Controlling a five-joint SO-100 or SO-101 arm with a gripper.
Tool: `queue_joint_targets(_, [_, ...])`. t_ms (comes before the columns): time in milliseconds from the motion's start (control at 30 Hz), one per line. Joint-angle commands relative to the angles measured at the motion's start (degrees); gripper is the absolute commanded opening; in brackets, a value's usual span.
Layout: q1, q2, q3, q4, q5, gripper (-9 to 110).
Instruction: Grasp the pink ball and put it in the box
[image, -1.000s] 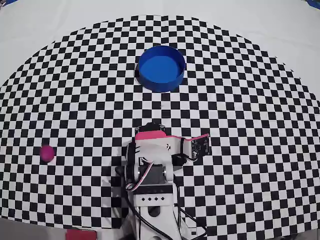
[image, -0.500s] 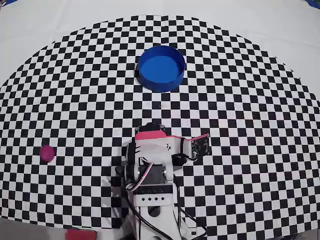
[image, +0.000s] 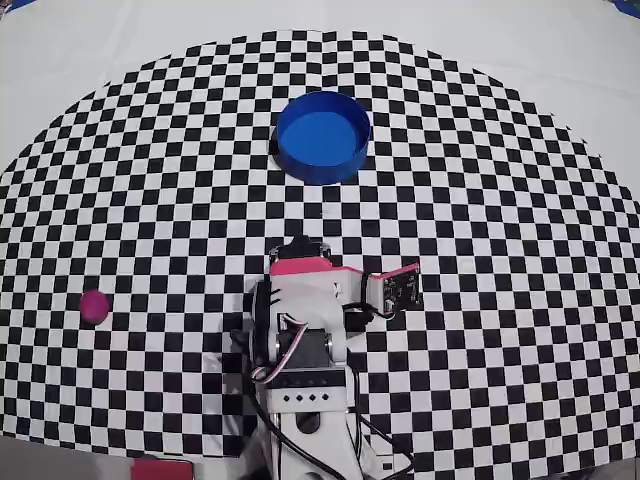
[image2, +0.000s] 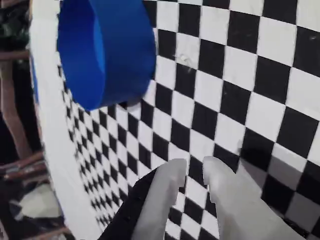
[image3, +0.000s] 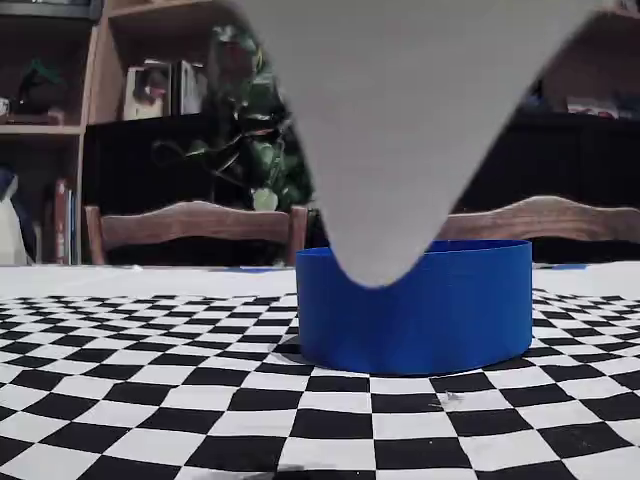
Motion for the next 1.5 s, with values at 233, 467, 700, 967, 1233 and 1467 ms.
queue_joint_targets(233, [0.53,0.62,0.62,-14.68,-12.57,15])
queue_joint_targets(467, [-1.23,0.79,1.05,-18.19,-37.18,15])
queue_joint_targets(700, [-0.62,0.53,1.05,-20.39,-59.06,21])
queue_joint_targets(967, [0.18,0.35,1.05,-23.64,-77.43,25])
queue_joint_targets(1233, [0.00,0.00,1.05,-27.69,-81.91,25])
queue_joint_targets(1467, [-0.53,-3.60,1.05,-34.37,-81.91,25])
